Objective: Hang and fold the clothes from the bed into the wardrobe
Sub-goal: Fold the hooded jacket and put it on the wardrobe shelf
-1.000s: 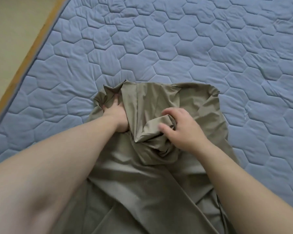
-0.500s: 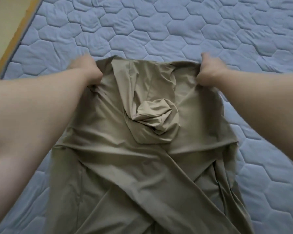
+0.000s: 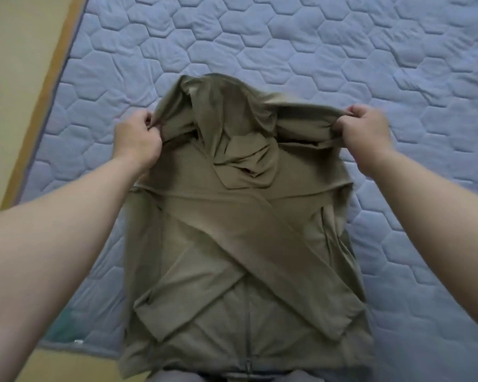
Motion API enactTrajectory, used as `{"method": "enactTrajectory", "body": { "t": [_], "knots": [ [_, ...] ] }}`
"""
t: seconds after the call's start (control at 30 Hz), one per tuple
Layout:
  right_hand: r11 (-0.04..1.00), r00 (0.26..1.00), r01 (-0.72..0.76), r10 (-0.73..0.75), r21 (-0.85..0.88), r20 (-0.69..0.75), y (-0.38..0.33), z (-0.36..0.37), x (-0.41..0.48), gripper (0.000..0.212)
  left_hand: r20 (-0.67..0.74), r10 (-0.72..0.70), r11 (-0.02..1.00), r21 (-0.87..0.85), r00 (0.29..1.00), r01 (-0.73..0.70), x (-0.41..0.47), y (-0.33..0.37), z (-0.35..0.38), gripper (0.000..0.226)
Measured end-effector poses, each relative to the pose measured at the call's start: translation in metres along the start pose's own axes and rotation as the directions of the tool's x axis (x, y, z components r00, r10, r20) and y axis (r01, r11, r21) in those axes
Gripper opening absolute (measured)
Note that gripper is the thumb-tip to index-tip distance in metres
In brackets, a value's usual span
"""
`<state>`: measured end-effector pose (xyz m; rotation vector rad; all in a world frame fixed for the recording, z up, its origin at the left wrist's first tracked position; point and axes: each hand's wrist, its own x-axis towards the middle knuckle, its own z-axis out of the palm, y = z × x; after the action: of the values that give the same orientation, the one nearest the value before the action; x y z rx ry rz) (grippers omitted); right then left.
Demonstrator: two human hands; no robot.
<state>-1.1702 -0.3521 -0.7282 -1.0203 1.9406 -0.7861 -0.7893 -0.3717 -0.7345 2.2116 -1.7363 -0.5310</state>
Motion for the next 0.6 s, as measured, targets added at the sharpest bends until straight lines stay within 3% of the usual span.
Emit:
{"method": "enactTrajectory", "body": {
  "t": [0.1, 0.23, 0.33, 0.43, 0.53, 0.6],
  "knots": [
    [0.998, 0.998, -0.054, 0.054, 0.039, 0.018, 0.008, -0.031, -0.070, 0.006, 0.064, 0.002, 1.000, -0.019, 0.998, -0.001, -0.059, -0.008, -0.028, 0.010],
    [0.994, 0.994, -0.104, 0.103, 0.037, 0.041, 0.040, -0.060, -0.154, 0.015, 0.138, 0.000, 0.998, -0.070, 0.990, 0.010, -0.140, -0.044, -0.060, 0.025],
    [0.982, 0.991, -0.069, 0.088, -0.176, 0.102, 0.082, -0.067, -0.221, 0.012, 0.252, 0.112, 0.992, 0.024, 0.961, -0.122, -0.217, -0.076, -0.070, 0.025],
    [0.896, 0.964, -0.008, 0.124, -0.443, 0.233, 0.139, -0.051, -0.261, 0.014, 0.493, 0.163, 0.951, 0.151, 0.854, -0.268, -0.281, -0.113, -0.052, 0.023],
    [0.774, 0.880, 0.097, 0.226, -0.626, 0.417, 0.185, -0.028, -0.281, 0.012, 0.603, 0.060, 0.946, 0.221, 0.795, -0.239, -0.316, -0.132, -0.021, 0.023],
    [0.737, 0.880, 0.096, 0.252, -0.669, 0.404, 0.199, -0.025, -0.285, 0.012, 0.596, -0.013, 0.940, 0.280, 0.803, -0.192, -0.328, -0.135, -0.008, 0.014]
  ]
}}
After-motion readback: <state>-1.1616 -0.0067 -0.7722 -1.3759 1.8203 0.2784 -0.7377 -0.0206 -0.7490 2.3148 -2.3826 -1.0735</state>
